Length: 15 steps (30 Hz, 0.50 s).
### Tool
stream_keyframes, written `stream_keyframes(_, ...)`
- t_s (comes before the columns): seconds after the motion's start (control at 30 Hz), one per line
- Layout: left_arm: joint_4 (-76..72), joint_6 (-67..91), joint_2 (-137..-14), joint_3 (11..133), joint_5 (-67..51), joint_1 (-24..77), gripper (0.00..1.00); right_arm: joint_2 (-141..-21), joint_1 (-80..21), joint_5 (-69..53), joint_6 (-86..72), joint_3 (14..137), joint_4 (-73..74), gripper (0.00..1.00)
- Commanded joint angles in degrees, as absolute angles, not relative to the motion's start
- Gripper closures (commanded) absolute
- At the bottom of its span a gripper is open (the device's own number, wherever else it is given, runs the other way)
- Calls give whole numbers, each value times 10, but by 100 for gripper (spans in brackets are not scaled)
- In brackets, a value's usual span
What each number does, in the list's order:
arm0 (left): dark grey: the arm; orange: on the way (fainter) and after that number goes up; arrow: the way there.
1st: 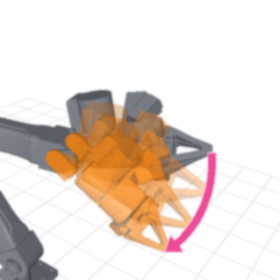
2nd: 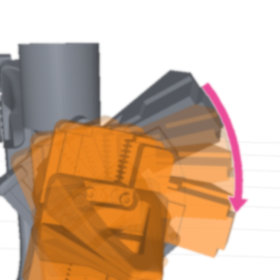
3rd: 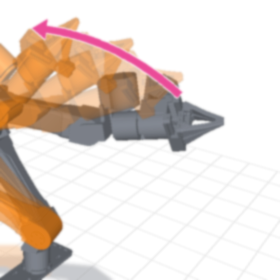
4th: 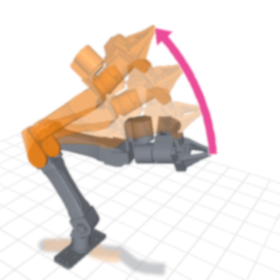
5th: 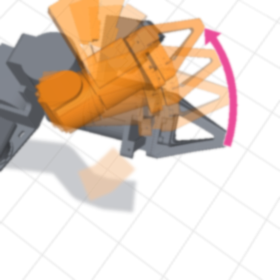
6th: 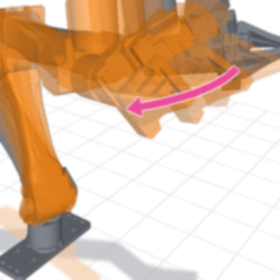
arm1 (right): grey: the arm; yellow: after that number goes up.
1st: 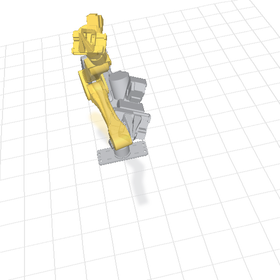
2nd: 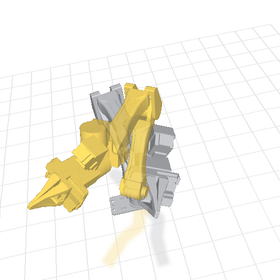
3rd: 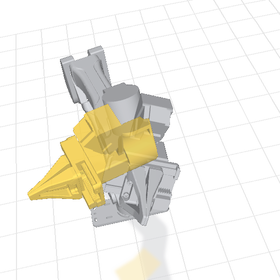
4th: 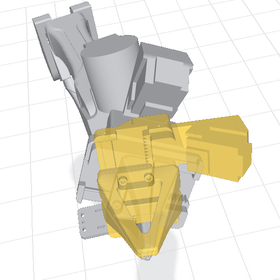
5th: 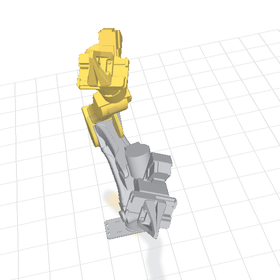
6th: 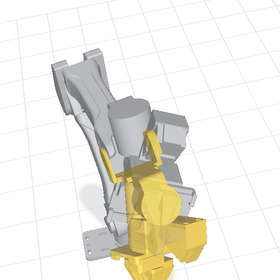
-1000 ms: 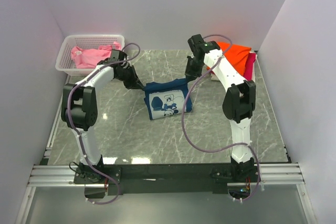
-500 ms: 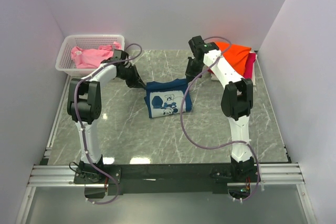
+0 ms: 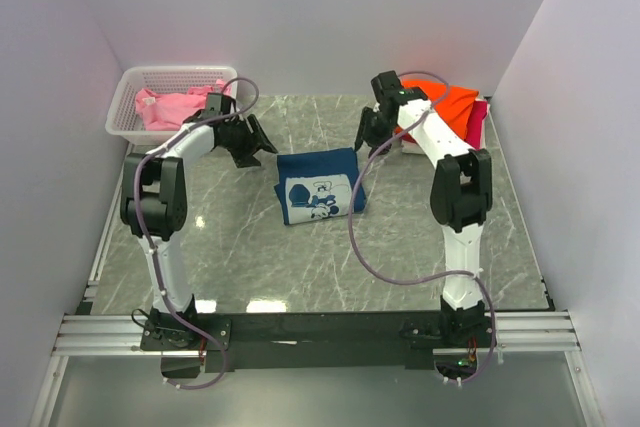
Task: Fold and stack the t-shirts
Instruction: Fold the tshirt
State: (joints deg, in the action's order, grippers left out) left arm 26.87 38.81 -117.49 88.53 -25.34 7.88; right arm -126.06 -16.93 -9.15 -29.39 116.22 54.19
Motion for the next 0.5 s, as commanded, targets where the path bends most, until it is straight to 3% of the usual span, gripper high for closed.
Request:
stream_keyframes(0.0, 231, 388, -1118, 857, -272, 82, 31, -1177, -166, -109, -269, 1090, 490, 47)
stream_keyframes(0.4, 211, 373, -1083, 766, -268, 122, 33, -1098, -143, -254, -222, 897, 388, 42)
stream_keyframes(0.47, 213, 374, -1085, 761, -257, 127, 34, -1106, -140, -262, -214, 894, 391, 37)
